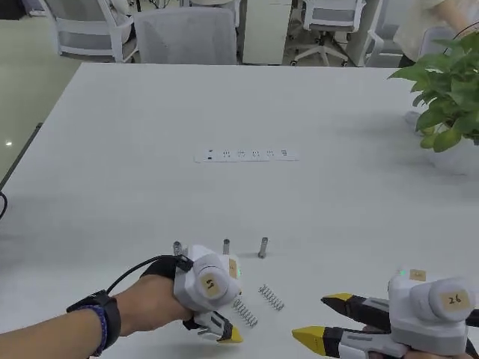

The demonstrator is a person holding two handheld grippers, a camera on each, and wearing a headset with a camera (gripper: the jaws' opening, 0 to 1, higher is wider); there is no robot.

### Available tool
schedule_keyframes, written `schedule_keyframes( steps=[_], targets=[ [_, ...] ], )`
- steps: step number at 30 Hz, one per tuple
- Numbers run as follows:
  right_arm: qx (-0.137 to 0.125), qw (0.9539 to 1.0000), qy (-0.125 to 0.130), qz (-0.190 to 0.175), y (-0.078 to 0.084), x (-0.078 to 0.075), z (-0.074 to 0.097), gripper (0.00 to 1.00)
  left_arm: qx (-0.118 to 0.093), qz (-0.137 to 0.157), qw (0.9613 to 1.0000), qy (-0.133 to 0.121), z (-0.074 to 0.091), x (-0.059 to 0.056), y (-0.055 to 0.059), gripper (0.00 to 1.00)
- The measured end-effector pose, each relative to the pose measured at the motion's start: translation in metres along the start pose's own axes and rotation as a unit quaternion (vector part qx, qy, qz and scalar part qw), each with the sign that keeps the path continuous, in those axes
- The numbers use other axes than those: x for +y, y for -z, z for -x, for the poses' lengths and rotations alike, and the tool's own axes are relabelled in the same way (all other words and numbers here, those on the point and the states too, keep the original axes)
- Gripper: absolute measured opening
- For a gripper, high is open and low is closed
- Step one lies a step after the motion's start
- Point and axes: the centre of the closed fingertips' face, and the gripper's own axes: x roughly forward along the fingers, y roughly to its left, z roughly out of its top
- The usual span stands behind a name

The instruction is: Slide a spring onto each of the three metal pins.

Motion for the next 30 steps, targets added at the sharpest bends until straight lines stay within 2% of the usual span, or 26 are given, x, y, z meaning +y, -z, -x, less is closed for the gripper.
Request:
schedule_keyframes(
  steps=[13,22,25,28,30],
  targets=[
    [0.001,1.0000,-0.001,-0.003,0.001,-0.001,0.000,0.52,0.014,-0.001,0.9998,0.017,-0.011,0.001,0.005,0.35],
    [0.004,1.0000,-0.007,0.002,0.001,0.002,-0.004,0.53,0.035,-0.009,0.9992,0.019,-0.009,-0.002,0.017,0.27],
    [0.005,1.0000,-0.008,0.003,0.001,0.003,-0.004,0.53,0.040,0.001,0.9991,0.016,-0.009,-0.001,0.020,0.22],
    [0.006,0.9999,-0.008,0.003,0.002,0.004,-0.004,0.53,0.038,0.019,0.9990,0.014,-0.010,-0.001,0.018,0.21],
    [0.007,0.9999,-0.008,0.003,0.002,0.003,-0.004,0.54,0.034,0.034,0.9988,0.005,-0.012,0.004,0.016,0.18]
  ],
)
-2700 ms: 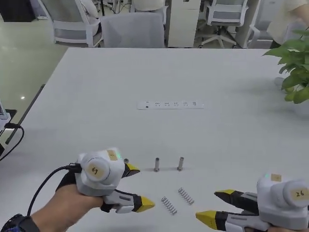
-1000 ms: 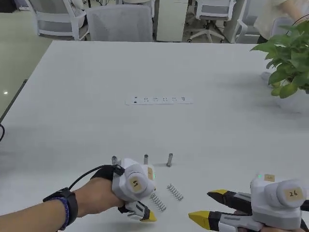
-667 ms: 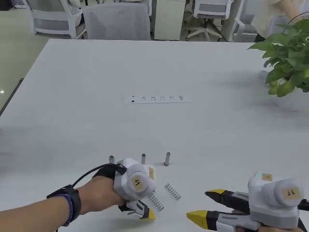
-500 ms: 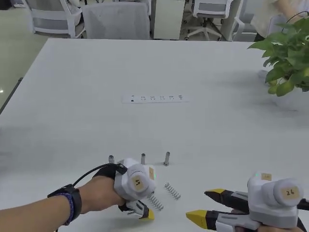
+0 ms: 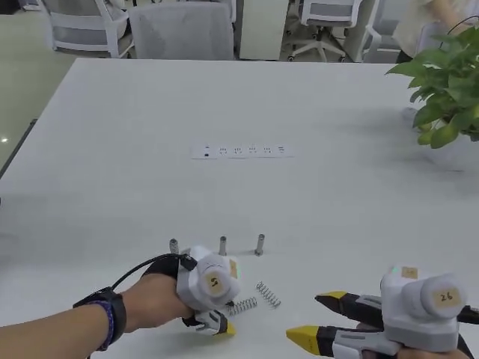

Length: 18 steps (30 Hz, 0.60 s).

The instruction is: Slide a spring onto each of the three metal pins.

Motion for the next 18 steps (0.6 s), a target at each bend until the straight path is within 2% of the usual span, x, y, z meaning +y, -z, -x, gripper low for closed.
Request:
schedule_keyframes(
  steps=[3,9,14,18],
  targets=[
    [0.002,1.0000,0.000,0.001,0.0015,0.0000,0.0005,0.54,-0.003,0.016,0.9999,-0.006,-0.0011,0.0036,-0.0018,0.13],
    [0.002,1.0000,0.000,0.000,0.0020,0.0005,0.0009,0.54,-0.004,0.026,0.9996,-0.011,-0.0016,0.0049,-0.0014,0.10],
    [0.003,1.0000,-0.001,0.003,0.0009,0.0008,0.0004,0.54,-0.007,0.043,0.9987,-0.027,-0.0017,0.0102,-0.0017,0.03],
    [0.004,1.0000,-0.001,0.005,0.0014,0.0002,0.0005,0.54,-0.007,0.048,0.9983,-0.031,-0.0020,0.0098,-0.0015,0.02]
  ],
)
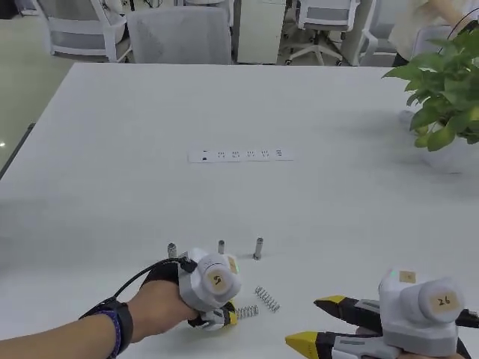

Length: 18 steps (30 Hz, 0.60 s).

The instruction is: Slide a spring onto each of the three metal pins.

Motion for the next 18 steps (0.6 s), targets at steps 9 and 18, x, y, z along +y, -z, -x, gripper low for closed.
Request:
schedule_keyframes(
  steps=[9,18],
  targets=[
    [0.005,1.0000,0.000,0.007,0.002,-0.001,0.001,0.55,0.000,0.021,0.9998,-0.003,0.006,-0.005,0.007,0.02],
    [0.008,0.9999,-0.004,0.008,0.004,0.001,0.000,0.56,-0.013,0.044,0.9988,-0.016,0.021,-0.003,0.015,0.01]
  ],
)
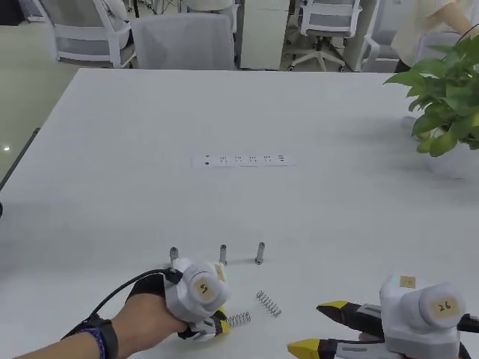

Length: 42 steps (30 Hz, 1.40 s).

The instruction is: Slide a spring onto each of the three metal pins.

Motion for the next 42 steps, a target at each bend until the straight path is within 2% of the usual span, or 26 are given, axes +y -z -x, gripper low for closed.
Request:
schedule_keyframes(
  steps=[8,25,42],
  targets=[
    [0.003,1.0000,-0.008,0.001,0.001,0.003,-0.002,0.57,-0.025,0.012,0.9995,-0.014,0.019,0.004,-0.001,0.01],
    [0.002,0.9997,-0.026,0.001,-0.007,0.008,-0.010,0.54,-0.043,0.027,0.9980,-0.038,0.046,0.008,0.009,0.01],
    [0.009,0.9984,-0.054,0.008,-0.013,0.020,-0.027,0.54,-0.060,0.044,0.9953,-0.061,0.072,0.008,0.019,0.01]
  ],
)
